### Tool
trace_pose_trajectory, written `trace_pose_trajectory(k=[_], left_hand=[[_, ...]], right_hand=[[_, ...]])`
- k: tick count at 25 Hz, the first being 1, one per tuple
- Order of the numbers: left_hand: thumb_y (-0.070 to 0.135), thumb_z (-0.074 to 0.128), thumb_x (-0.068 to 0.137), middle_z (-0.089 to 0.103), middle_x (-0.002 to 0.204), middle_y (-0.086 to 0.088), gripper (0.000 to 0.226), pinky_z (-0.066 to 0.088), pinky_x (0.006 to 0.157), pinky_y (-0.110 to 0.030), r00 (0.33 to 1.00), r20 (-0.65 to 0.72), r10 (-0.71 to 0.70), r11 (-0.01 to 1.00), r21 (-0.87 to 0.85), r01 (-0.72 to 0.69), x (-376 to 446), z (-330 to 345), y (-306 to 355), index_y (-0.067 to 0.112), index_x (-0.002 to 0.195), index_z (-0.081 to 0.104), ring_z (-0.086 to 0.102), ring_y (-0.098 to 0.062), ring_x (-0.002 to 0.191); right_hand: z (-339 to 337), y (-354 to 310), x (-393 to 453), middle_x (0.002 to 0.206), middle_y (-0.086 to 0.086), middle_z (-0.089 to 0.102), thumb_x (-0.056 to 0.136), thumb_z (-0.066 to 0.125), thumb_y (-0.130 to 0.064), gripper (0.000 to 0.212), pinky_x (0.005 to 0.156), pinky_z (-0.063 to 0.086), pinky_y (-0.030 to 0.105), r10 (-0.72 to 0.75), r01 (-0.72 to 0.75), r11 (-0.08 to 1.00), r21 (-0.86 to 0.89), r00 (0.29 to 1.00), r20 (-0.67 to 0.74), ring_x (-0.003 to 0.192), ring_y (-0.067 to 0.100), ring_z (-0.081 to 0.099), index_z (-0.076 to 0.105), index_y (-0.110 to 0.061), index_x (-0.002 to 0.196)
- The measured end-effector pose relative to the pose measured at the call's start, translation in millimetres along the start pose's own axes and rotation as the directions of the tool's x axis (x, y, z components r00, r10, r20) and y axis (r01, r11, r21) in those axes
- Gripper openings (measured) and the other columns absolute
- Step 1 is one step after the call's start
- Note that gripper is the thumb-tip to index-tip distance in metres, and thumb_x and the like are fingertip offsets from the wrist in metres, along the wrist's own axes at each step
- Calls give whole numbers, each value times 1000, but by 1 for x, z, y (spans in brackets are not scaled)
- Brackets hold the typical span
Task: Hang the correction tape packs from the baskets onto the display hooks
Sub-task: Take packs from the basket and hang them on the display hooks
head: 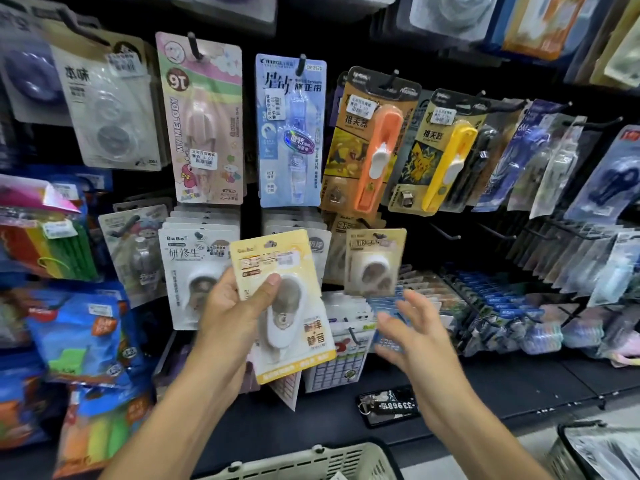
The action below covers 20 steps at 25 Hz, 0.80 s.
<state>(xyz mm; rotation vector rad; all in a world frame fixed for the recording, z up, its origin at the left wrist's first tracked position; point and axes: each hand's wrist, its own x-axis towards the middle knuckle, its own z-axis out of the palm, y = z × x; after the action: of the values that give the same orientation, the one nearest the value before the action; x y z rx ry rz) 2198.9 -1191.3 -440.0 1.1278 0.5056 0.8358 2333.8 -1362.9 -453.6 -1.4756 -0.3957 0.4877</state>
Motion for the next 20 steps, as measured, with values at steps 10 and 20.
trace_pose_trajectory(k=[10, 20], left_hand=[[30, 66, 94, 55, 149, 0, 48, 29, 116, -47, 880, 195, 433, 152, 947, -284, 14, -19, -11, 21, 140, 57, 41, -23, 141], [19, 70, 90, 50, 154, -12, 53, 28, 120, -50, 857, 334, 392, 5, 931, -365, -4, -47, -29, 12, 141, 59, 41, -33, 145]], right_hand=[[-11, 2, 13, 63, -4, 67, 102, 56, -11, 22, 35, 30, 21, -103, 97, 994, -40, 979, -176, 38, 9, 38, 70, -26, 108], [-15, 31, 17, 134, -9, 53, 96, 62, -1, 52, 82, 57, 33, 65, -49, 985, 165, 994, -93, 107, 17, 68, 50, -28, 138]])
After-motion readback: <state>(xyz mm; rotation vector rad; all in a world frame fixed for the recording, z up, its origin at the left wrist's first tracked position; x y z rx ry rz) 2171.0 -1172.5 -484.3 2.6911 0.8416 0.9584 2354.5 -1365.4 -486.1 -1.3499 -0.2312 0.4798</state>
